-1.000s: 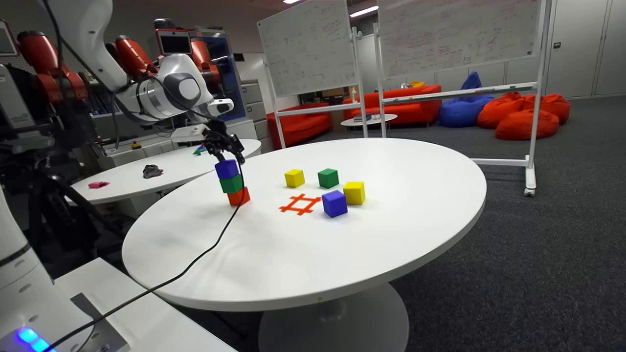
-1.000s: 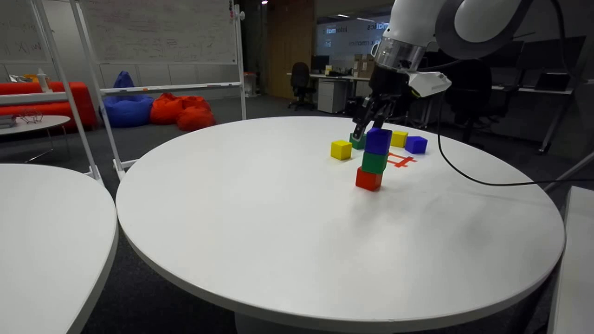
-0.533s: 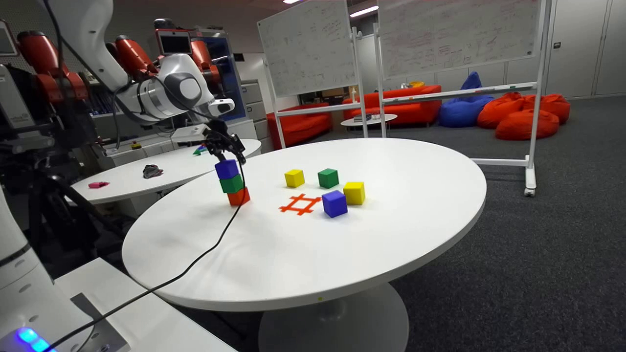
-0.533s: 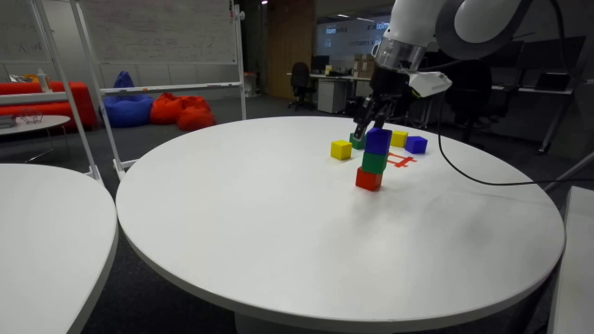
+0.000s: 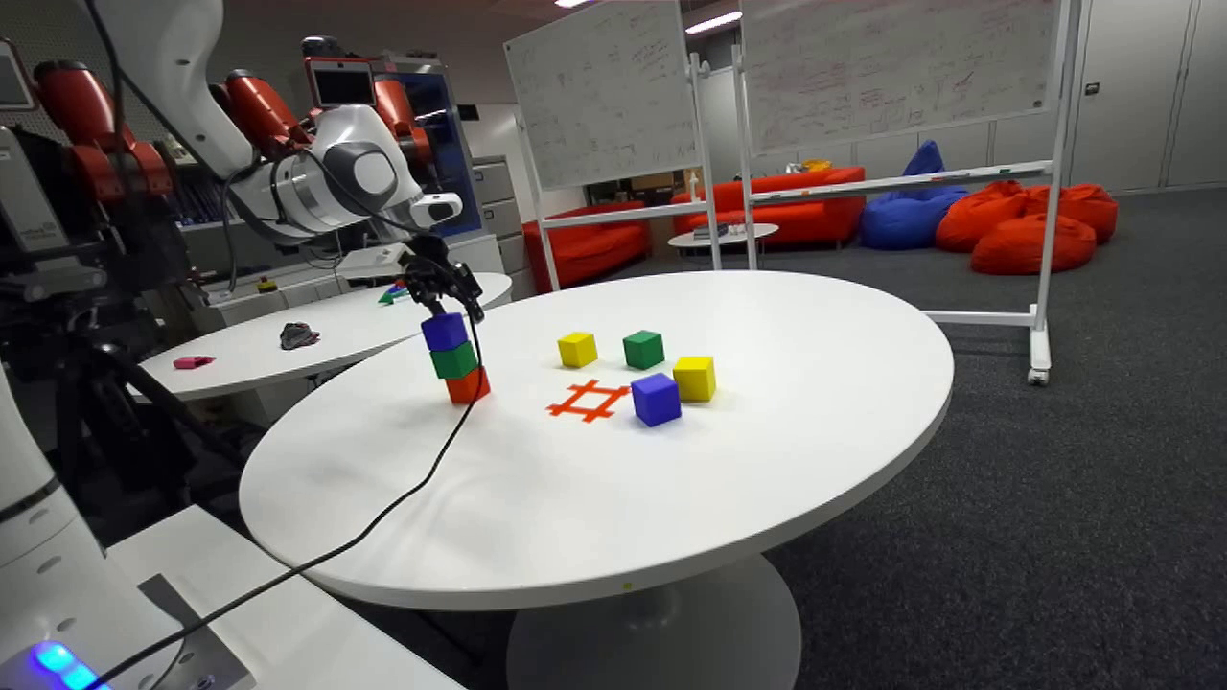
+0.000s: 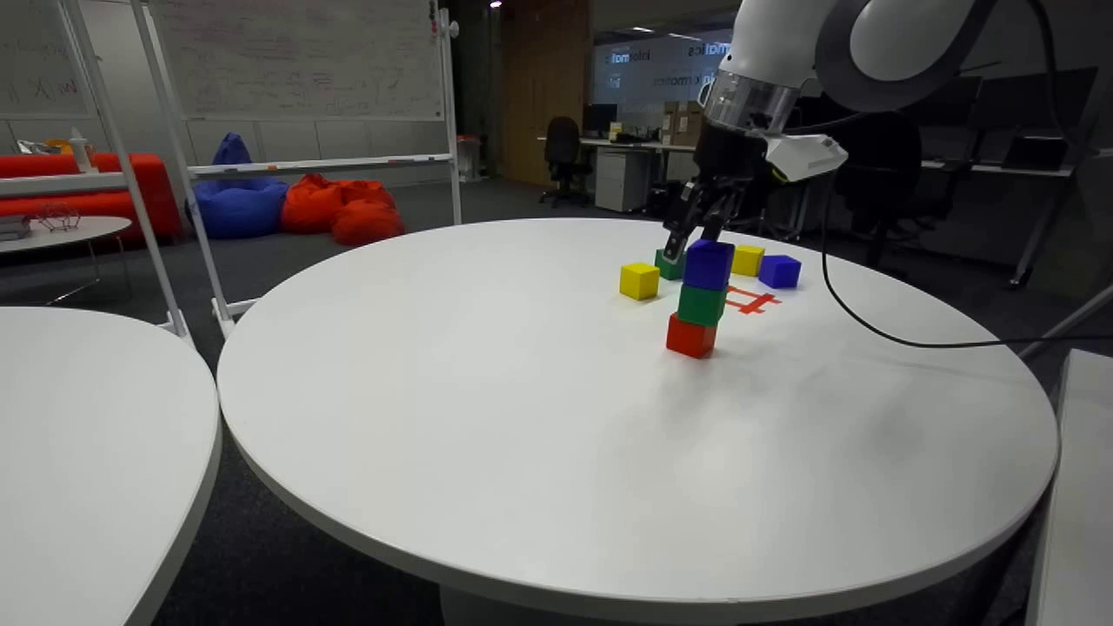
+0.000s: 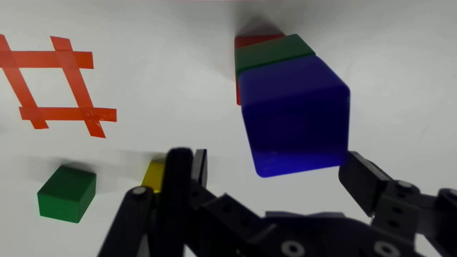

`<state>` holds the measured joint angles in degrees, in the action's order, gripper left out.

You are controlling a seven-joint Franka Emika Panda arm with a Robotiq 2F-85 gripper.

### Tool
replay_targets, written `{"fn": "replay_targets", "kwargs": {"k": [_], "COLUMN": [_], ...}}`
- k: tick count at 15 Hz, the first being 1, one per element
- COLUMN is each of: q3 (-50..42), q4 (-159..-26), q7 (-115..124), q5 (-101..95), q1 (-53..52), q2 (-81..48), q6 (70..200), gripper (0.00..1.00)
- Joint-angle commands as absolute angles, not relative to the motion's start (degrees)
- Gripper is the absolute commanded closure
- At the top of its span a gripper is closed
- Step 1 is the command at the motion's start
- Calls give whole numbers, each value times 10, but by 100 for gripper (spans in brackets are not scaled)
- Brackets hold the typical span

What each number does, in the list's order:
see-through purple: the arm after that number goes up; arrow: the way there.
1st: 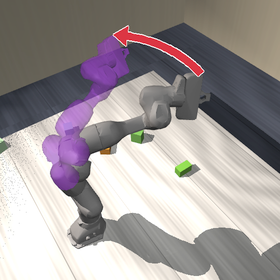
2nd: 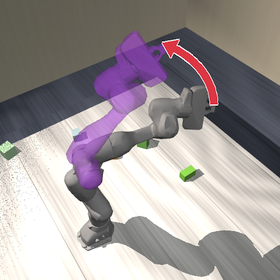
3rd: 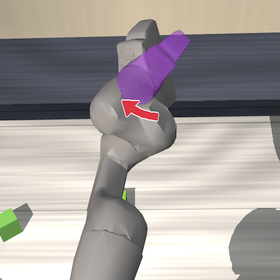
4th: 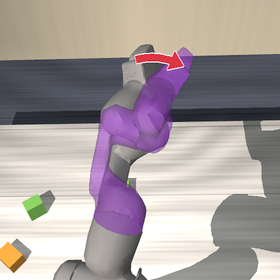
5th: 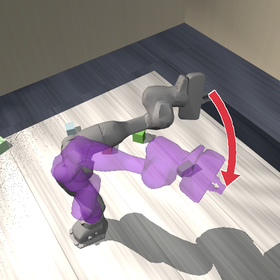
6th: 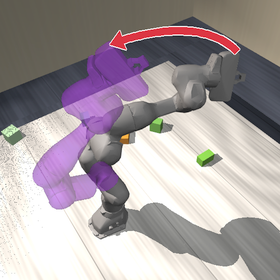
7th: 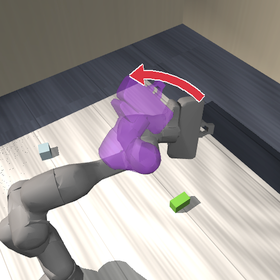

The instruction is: Unstack all the toy blocks then put the orange block in the marked zone

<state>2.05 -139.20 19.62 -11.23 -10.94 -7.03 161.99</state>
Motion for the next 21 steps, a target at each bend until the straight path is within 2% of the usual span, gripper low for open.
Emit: {"fn": "replay_targets", "kwargs": {"k": [1, 15, 21], "q3": [24, -11, -1], "q4": [-1392, -1404, -1392], "q7": [194, 272, 247], "q5": [-111, -188, -165], "q1": [-105, -116, -109], "q2": [-70, -77, -84], "q6": [1619, 1618, 1619], "gripper": [0, 0, 0]}}
